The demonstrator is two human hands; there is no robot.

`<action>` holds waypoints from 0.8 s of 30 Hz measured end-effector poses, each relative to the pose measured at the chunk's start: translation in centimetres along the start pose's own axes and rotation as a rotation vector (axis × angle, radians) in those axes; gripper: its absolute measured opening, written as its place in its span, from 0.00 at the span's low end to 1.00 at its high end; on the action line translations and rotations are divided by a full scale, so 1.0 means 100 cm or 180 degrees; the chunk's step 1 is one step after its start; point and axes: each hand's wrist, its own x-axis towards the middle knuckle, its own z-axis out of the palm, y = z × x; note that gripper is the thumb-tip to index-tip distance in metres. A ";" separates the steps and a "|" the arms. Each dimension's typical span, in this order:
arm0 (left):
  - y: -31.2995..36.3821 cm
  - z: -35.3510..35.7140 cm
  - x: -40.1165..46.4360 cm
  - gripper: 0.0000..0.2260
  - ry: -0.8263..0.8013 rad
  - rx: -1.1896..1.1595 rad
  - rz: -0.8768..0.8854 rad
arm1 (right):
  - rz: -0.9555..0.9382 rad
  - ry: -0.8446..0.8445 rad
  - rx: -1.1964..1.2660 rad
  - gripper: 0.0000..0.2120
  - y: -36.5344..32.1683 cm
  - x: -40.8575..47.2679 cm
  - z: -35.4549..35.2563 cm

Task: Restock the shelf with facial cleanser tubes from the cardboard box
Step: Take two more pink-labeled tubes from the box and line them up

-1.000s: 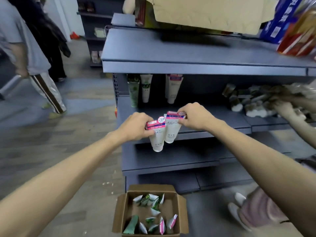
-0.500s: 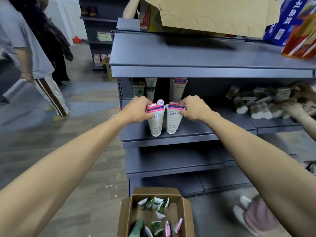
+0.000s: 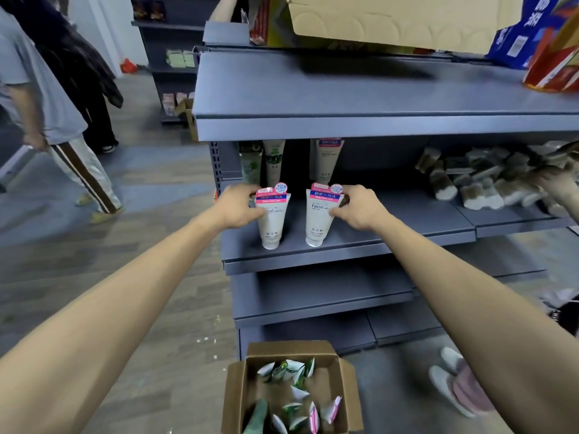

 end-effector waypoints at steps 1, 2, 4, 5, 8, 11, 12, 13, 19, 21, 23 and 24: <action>-0.004 0.004 -0.002 0.10 -0.0022 -0.0200 -0.0085 | 0.0031 0.0012 0.0084 0.10 0.001 -0.001 0.002; -0.008 0.008 -0.005 0.12 -0.0048 -0.0376 -0.0156 | 0.0056 0.0006 0.0128 0.11 0.002 -0.003 0.005; -0.015 0.020 -0.009 0.17 -0.0054 -0.0471 -0.0287 | 0.0146 0.0051 0.0276 0.13 0.006 -0.004 0.012; -0.019 0.027 -0.011 0.19 -0.0036 -0.0453 -0.0359 | 0.0218 0.0119 0.0441 0.14 0.008 -0.005 0.016; -0.025 0.047 -0.018 0.19 0.0073 -0.0436 -0.0704 | 0.0407 0.0325 0.0862 0.16 0.013 -0.006 0.027; -0.028 0.066 -0.024 0.15 0.0124 -0.0124 -0.0797 | 0.0341 0.0244 0.0747 0.20 0.022 -0.004 0.038; -0.026 0.071 -0.025 0.14 0.0163 -0.0048 -0.0804 | 0.0287 0.0180 0.0689 0.21 0.026 -0.003 0.042; -0.024 0.077 -0.025 0.14 0.0219 0.0005 -0.0828 | 0.0239 0.0126 0.0664 0.22 0.029 -0.001 0.045; -0.004 0.100 -0.016 0.15 0.0590 0.0122 -0.1221 | -0.0237 0.0043 0.0604 0.23 0.049 0.013 0.053; 0.005 0.107 -0.010 0.14 0.0644 0.0098 -0.1275 | -0.0375 0.0019 0.0563 0.24 0.056 0.019 0.051; 0.017 0.115 -0.001 0.12 0.0694 0.0080 -0.1308 | -0.0453 0.0027 0.0552 0.25 0.064 0.026 0.048; 0.023 0.119 0.004 0.11 0.0731 0.0058 -0.1333 | -0.0467 0.0033 0.0553 0.25 0.068 0.030 0.046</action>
